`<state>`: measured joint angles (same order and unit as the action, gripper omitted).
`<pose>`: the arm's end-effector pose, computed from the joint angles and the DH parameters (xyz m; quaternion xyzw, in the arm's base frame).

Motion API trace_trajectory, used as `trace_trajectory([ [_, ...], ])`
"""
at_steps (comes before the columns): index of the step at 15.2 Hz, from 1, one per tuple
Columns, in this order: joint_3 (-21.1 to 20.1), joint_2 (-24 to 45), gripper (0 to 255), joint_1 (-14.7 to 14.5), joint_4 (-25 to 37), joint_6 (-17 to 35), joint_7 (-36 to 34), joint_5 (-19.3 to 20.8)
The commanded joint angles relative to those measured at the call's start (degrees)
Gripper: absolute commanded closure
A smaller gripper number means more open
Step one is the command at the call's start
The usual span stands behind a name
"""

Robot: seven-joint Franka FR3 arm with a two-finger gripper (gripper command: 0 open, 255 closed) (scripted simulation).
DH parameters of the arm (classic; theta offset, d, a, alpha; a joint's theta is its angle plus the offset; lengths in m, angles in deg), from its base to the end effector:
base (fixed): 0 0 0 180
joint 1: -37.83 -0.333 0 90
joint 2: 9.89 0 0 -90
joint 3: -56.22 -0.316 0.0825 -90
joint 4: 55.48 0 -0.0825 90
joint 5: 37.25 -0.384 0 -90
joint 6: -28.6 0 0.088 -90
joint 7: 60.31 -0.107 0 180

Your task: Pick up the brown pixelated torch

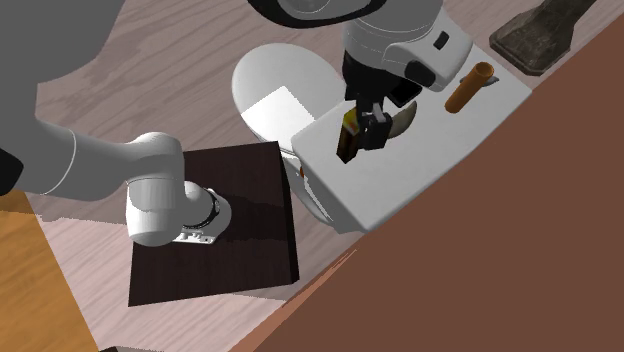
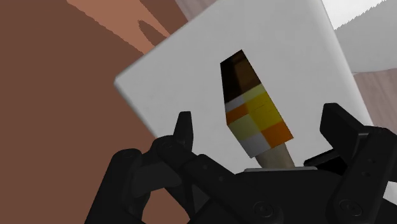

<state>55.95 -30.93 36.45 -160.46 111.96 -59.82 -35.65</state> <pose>0.4235 0.0094 0.6723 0.9997 0.0170 -0.0049 0.0148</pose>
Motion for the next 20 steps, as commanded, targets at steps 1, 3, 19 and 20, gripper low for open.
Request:
trace_trajectory([
  [1,0.05,-0.59,0,0.01,-2.59,2.01,0.00,0.00],
  [3,0.05,-0.59,0,0.01,-2.59,2.02,0.00,0.00],
  [19,0.02,1.22,255,0.03,3.93,-2.69,0.12,0.02],
  [20,0.01,1.57,255,0.03,5.08,-3.49,0.14,0.02],
])
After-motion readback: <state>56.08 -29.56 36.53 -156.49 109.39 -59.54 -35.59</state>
